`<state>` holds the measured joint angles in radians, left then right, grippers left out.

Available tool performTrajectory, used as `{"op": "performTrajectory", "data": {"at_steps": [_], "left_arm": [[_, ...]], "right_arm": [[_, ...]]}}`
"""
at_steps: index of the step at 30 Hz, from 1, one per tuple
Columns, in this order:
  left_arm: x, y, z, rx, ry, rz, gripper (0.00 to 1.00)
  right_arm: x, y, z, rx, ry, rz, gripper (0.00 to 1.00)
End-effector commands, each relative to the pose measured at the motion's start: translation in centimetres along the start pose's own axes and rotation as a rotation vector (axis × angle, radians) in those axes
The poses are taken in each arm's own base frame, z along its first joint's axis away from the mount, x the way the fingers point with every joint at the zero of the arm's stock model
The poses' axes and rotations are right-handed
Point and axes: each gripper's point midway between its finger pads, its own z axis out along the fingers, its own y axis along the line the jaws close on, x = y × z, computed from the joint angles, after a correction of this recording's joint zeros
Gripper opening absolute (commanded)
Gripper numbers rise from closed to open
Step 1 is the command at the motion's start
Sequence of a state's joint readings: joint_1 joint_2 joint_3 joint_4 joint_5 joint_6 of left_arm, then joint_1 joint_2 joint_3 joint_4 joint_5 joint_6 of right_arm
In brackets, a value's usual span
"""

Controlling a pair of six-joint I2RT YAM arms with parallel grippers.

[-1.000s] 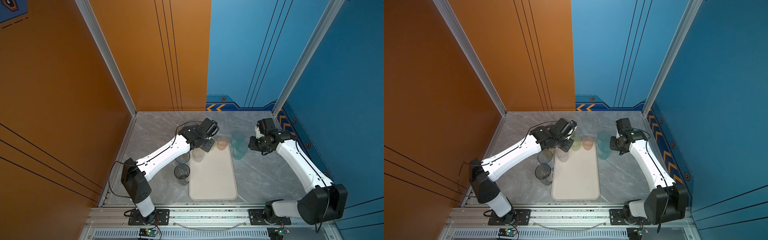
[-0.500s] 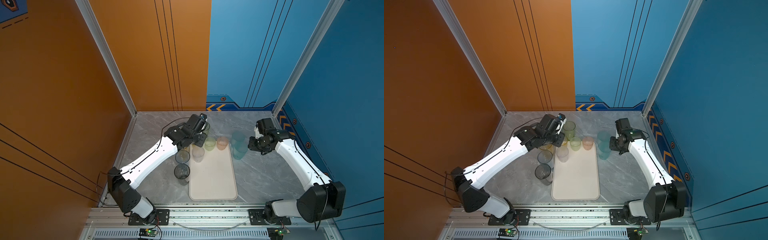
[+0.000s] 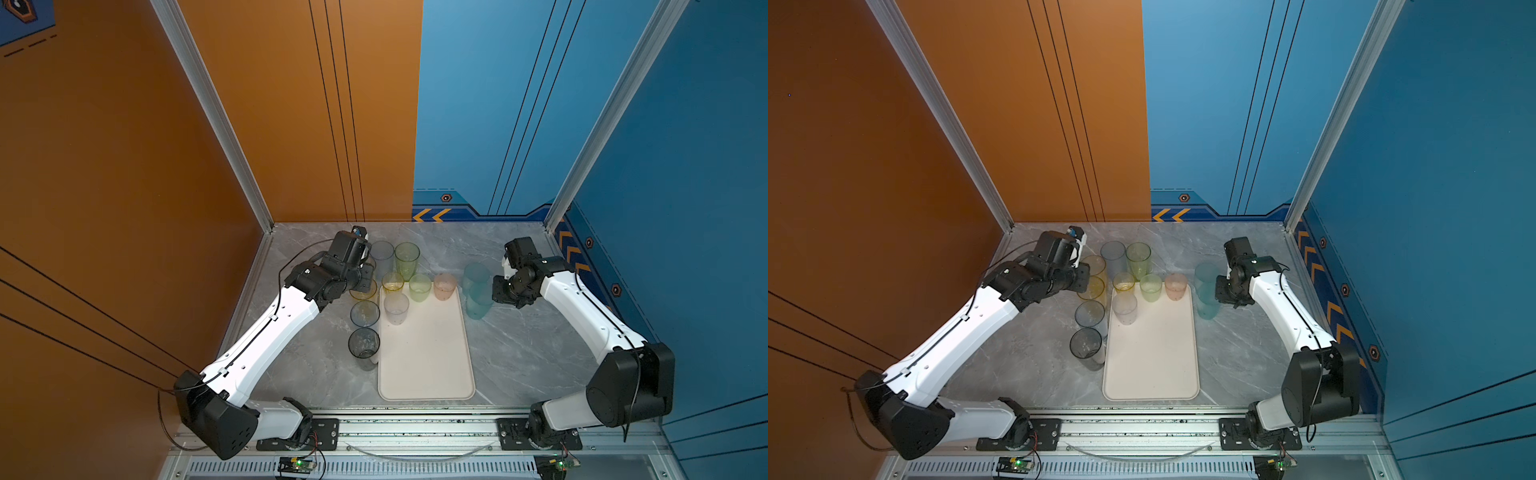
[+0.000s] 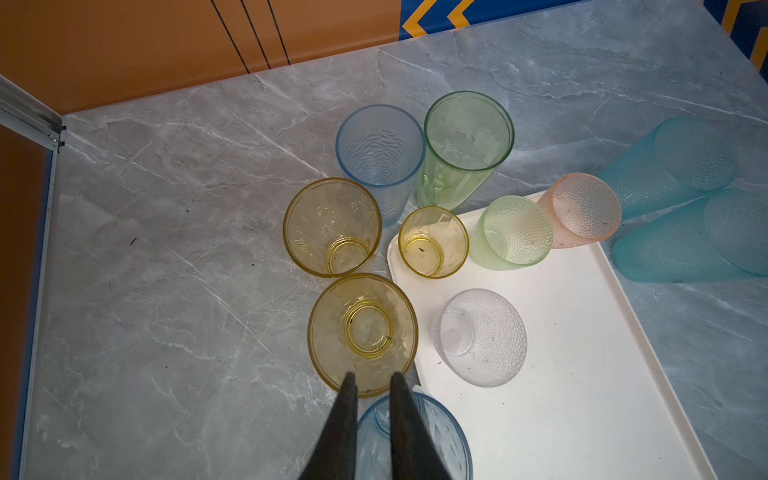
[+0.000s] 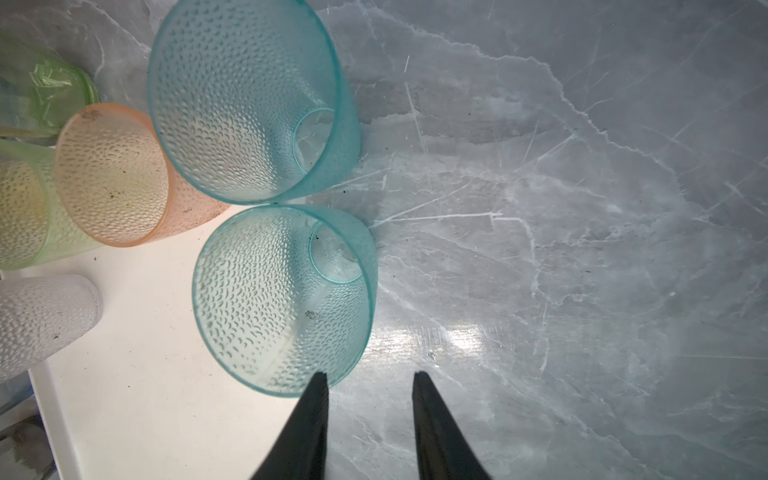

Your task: Place the glasses into the tray

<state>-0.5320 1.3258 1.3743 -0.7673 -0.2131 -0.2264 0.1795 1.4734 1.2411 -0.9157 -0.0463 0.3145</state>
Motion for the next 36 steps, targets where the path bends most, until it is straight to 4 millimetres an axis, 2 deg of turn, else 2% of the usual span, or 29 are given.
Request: {"op": "performTrajectory", "data": {"at_steps": [1, 17, 28, 36], "left_arm": [[0.2, 0.3, -0.4, 0.008, -0.004, -0.022, 0.17], [0.3, 0.9, 0.0, 0.009, 0.011, -0.031, 0.17], [0.4, 1.4, 0.3, 0.005, 0.019, -0.04, 0.17], [0.4, 1.6, 0.5, 0.002, 0.023, -0.04, 0.17]], "right_arm": [[-0.9, -0.2, 0.2, 0.034, -0.004, -0.016, 0.32], [-2.7, 0.1, 2.4, 0.058, 0.029, -0.03, 0.21], [-2.8, 0.4, 3.6, 0.057, 0.055, -0.035, 0.17], [-2.7, 0.4, 3.6, 0.065, 0.054, -0.047, 0.12]]}}
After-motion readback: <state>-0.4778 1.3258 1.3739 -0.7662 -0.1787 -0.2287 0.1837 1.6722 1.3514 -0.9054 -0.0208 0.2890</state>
